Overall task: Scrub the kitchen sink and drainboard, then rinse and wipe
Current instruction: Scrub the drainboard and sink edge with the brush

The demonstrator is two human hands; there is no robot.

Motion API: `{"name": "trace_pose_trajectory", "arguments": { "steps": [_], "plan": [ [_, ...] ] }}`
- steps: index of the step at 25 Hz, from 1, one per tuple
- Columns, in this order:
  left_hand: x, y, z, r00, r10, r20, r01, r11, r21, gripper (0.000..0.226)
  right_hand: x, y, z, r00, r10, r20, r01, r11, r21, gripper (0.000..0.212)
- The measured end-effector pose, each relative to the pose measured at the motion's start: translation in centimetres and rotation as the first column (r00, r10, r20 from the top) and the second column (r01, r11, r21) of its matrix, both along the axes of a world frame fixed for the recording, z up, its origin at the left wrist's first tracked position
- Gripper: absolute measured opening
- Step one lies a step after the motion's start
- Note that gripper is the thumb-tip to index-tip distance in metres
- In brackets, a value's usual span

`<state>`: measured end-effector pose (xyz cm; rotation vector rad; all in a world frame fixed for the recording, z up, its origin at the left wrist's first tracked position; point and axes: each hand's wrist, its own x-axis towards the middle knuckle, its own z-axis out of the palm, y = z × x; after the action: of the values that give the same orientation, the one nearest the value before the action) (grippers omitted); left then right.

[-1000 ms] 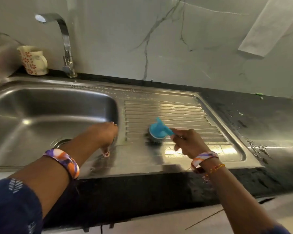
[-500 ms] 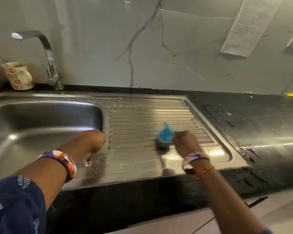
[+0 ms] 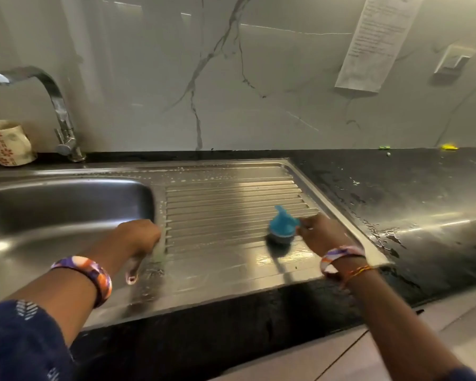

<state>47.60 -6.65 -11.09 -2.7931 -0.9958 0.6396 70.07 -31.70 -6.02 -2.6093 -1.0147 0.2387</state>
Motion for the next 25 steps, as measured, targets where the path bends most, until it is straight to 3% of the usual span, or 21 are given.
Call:
{"name": "trace_pose_trajectory", "arguments": {
  "steps": [3,6,9,12,16,20,23,25],
  "plan": [
    [0.4,-1.1,0.6,0.969,-0.240,-0.048,0.244,0.962,0.118,0.034,5.5,-2.4,1.4,0.957,-0.273,0.097,0.282,0.955,-0.094,0.029],
    [0.5,-0.8,0.4,0.976,-0.216,-0.013,0.216,0.966,0.145,0.035,4.9,-2.1,1.4,0.942,-0.326,0.076,0.331,0.941,-0.075,0.028],
    [0.1,-0.8,0.4,0.998,-0.059,0.032,0.058,0.998,0.030,0.034,-1.0,0.8,0.8,0.997,-0.074,-0.012,0.073,0.997,-0.016,0.027],
    [0.1,-0.8,0.7,0.998,0.024,0.063,-0.023,1.000,-0.017,0.030,-9.7,4.7,-0.6,0.961,0.264,-0.080,-0.259,0.964,0.063,0.030],
    [0.0,-0.5,0.6,0.999,0.003,0.045,-0.002,1.000,-0.028,0.031,-12.8,6.8,-1.0,0.948,0.317,0.004,-0.316,0.945,0.086,0.034],
    [-0.3,0.1,0.2,0.999,-0.026,-0.029,0.025,0.999,-0.033,0.029,-4.5,2.9,0.1,0.984,0.175,-0.017,-0.175,0.984,-0.004,0.031],
    [-0.2,0.2,0.0,1.000,0.003,0.014,-0.003,0.999,-0.032,0.026,3.5,-1.4,1.4,0.992,-0.127,0.006,0.127,0.988,-0.089,0.028],
    [-0.4,-0.1,0.4,1.000,0.009,0.025,-0.008,0.999,-0.041,0.036,6.6,-3.2,1.9,0.956,-0.291,0.032,0.293,0.951,-0.103,0.026]
  ]
}}
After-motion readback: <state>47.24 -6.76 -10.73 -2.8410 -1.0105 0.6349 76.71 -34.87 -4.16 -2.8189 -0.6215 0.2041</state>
